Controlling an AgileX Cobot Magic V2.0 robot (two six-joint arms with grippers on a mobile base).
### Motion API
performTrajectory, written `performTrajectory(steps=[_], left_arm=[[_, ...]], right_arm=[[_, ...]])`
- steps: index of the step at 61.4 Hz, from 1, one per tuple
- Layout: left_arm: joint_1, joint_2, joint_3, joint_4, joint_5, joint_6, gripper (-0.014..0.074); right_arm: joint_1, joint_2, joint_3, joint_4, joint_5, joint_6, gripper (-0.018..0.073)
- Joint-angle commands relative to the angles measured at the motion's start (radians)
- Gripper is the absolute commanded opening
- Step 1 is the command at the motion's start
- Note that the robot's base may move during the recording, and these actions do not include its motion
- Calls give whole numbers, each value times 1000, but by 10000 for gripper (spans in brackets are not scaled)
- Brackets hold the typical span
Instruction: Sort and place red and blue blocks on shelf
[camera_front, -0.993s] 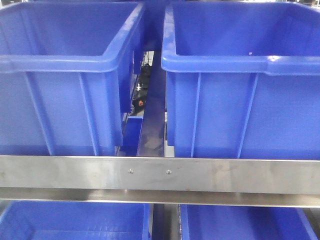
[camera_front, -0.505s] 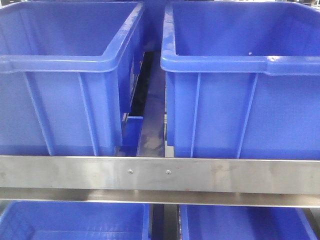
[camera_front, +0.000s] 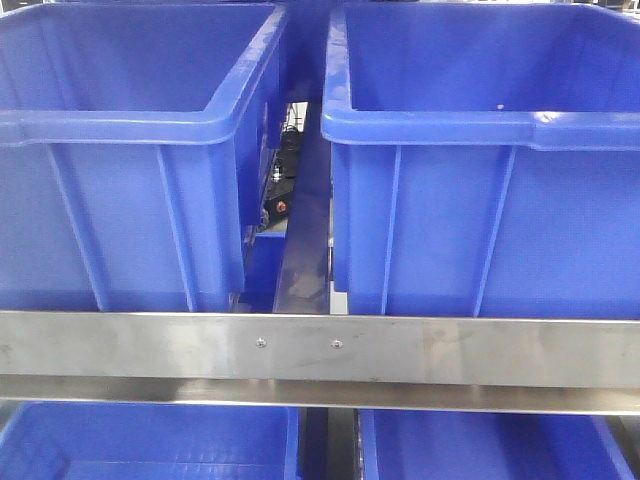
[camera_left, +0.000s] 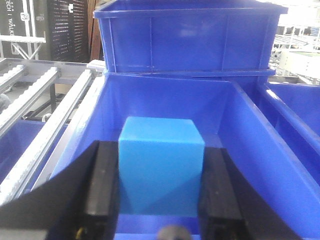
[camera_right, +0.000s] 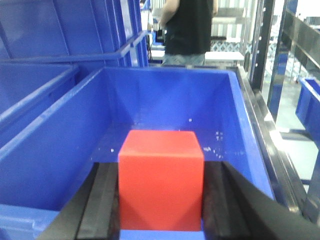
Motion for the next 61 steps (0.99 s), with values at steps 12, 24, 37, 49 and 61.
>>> performTrajectory(steps=[12,24,37,49,61], left_arm=[[0,15,-31,-7,-87,0,122],[-35,78,-92,3,2,26,122],[-146,273,-159,3,-56,62,122],[-214,491,-209,3,-275,62,122],[-214,701,-248,3,-415,62,122]], right_arm=[[-6,14,-41,-6,-40,-10,57],[-6,86,-145,-6,96,-11,57],[-6,330,-275,-6,78,-11,57],[-4,570,-377,-6,-28,-11,57],[29,768,-409,-6,-132,-11,57]])
